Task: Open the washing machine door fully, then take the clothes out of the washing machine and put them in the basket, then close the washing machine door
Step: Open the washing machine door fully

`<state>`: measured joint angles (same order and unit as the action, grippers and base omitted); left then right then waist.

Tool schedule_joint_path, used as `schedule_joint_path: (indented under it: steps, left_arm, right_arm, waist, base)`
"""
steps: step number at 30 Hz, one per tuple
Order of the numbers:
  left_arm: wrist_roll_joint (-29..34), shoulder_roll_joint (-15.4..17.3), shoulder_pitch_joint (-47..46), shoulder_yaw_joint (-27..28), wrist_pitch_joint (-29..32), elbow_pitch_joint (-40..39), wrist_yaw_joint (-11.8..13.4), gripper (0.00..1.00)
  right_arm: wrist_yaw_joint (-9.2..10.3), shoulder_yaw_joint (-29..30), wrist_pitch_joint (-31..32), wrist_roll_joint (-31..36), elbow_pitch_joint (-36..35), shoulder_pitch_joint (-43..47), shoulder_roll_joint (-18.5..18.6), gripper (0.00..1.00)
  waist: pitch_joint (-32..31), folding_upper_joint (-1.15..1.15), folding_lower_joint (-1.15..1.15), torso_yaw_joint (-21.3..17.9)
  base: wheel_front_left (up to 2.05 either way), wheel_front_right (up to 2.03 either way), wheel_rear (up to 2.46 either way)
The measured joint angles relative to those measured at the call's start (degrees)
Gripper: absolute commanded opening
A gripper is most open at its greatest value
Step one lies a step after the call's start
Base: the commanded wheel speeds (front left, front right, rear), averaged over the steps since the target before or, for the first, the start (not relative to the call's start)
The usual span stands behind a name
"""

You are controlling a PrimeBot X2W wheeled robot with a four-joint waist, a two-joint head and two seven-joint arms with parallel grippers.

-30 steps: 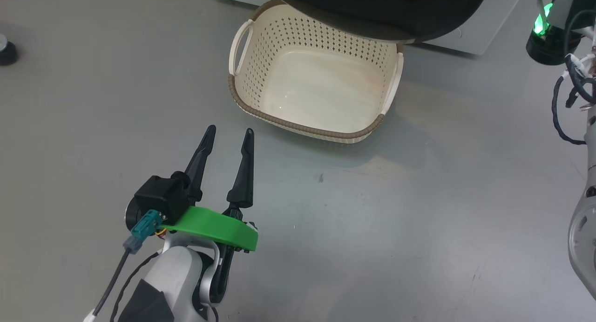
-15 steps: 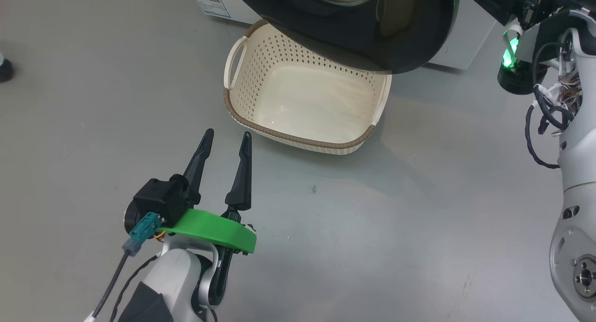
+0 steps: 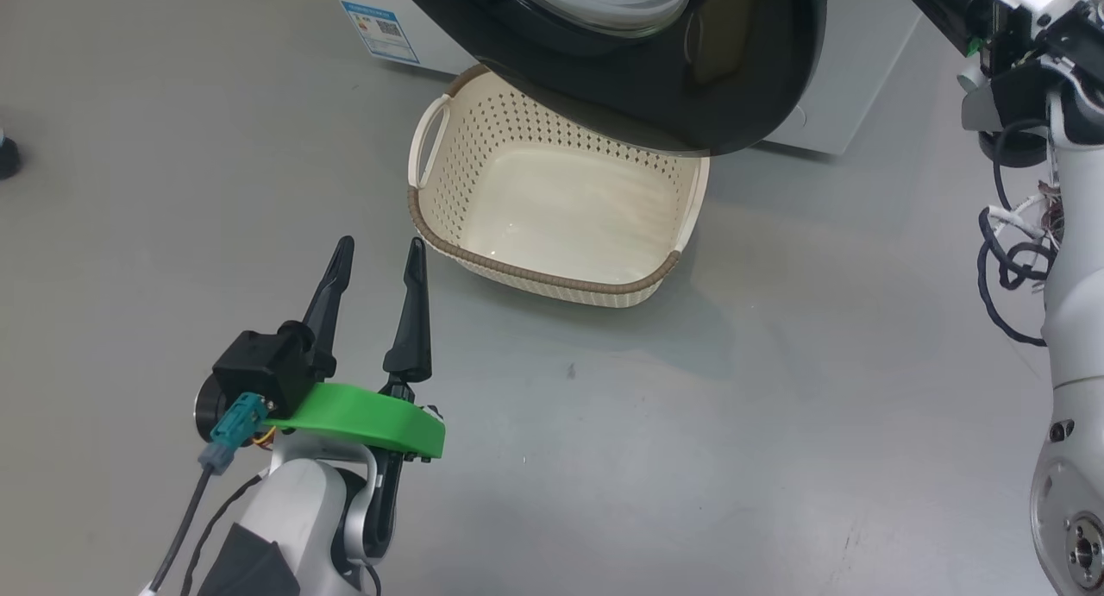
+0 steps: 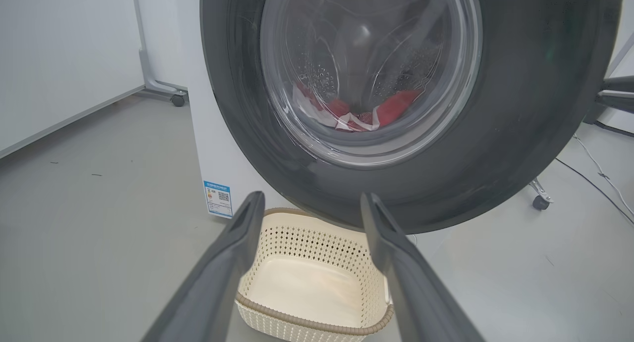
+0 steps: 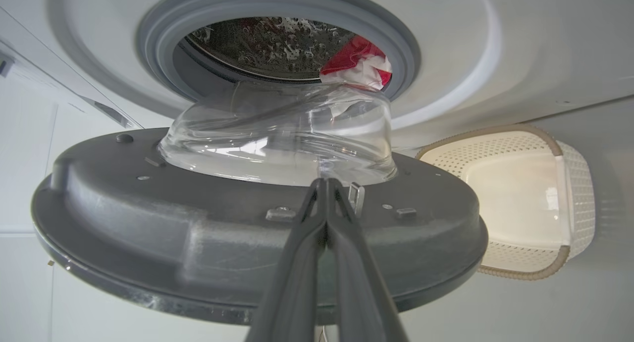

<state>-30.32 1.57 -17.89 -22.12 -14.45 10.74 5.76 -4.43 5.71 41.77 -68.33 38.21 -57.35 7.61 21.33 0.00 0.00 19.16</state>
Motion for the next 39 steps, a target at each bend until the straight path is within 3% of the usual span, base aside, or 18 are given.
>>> schedule_joint_path:
  steps: [2,6,20,34,39]
  left_arm:
    - [0.2,0.0,0.3,0.7,0.0,0.1,0.0,1.00]
    - [0.4,0.0,0.5,1.9,0.0,0.6,0.0,1.00]
    - [3.5,0.1,2.8,5.1,0.0,1.8,-0.3,1.00]
    - [5.2,0.1,6.2,7.7,0.0,1.9,-1.0,1.00]
    - [5.2,0.2,6.8,8.8,0.0,1.9,-1.1,1.00]
  right_arm:
    - [-2.10,-2.3,-2.2,3.6,-0.9,1.4,1.0,0.00]
    - [-3.15,-8.2,-6.1,11.9,-3.2,4.9,3.6,0.00]
    - [-3.00,-25.1,-25.2,27.1,-17.6,16.1,5.9,0.00]
    - [-2.88,-24.9,-44.7,36.2,-18.4,30.5,7.8,0.00]
    - [-0.41,-23.0,-50.7,36.9,-18.6,34.4,7.3,0.00]
  waist:
    - [-0.7,0.00,0.00,-0.3]
    - [-2.3,0.00,0.00,-1.2]
    - [-8.2,0.00,0.00,-7.3]
    - [-12.3,0.00,0.00,-13.8]
    - [-13.1,0.00,0.00,-15.1]
  base:
    - [0.00,0.00,0.00]
    - [0.00,0.00,0.00]
    - [0.00,0.00,0.00]
    - [0.00,0.00,0.00]
    - [0.00,0.00,0.00]
